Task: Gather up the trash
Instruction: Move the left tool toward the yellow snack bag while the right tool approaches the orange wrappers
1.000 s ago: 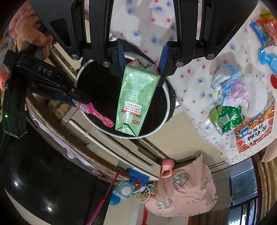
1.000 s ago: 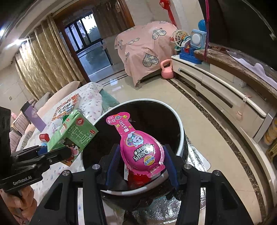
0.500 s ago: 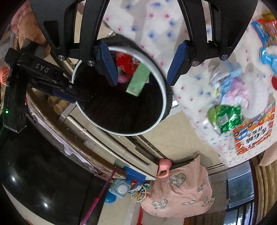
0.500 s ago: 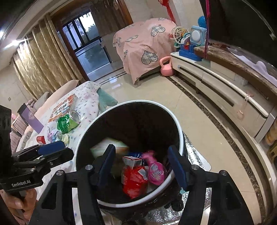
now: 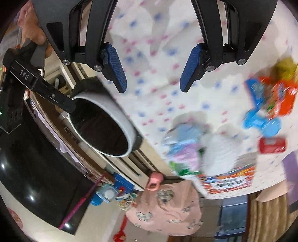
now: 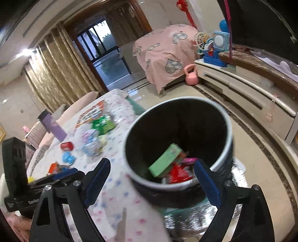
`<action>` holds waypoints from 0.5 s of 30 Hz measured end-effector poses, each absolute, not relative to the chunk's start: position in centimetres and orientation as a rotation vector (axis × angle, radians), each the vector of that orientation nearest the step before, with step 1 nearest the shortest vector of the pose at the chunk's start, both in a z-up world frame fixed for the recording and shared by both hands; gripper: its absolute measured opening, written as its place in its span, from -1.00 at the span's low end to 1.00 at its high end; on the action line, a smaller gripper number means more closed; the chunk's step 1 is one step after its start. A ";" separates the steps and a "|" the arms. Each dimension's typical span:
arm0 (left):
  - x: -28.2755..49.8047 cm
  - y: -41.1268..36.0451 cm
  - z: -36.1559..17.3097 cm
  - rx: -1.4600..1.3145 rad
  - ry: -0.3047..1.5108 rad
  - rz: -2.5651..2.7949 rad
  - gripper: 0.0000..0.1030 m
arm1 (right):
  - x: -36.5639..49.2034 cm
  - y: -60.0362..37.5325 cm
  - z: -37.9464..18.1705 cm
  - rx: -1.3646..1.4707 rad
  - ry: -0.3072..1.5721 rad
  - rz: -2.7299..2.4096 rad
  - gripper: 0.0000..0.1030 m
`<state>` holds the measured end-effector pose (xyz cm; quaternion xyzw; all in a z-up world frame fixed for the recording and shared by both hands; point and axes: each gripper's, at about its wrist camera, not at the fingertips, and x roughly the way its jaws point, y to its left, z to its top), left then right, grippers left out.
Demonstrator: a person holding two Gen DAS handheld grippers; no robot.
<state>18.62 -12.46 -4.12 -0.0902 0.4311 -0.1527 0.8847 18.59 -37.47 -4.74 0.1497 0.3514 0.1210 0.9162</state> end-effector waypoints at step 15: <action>12.9 -0.9 -5.8 -0.332 0.879 -0.156 0.17 | 16.2 -26.1 -6.9 0.239 0.787 0.407 0.80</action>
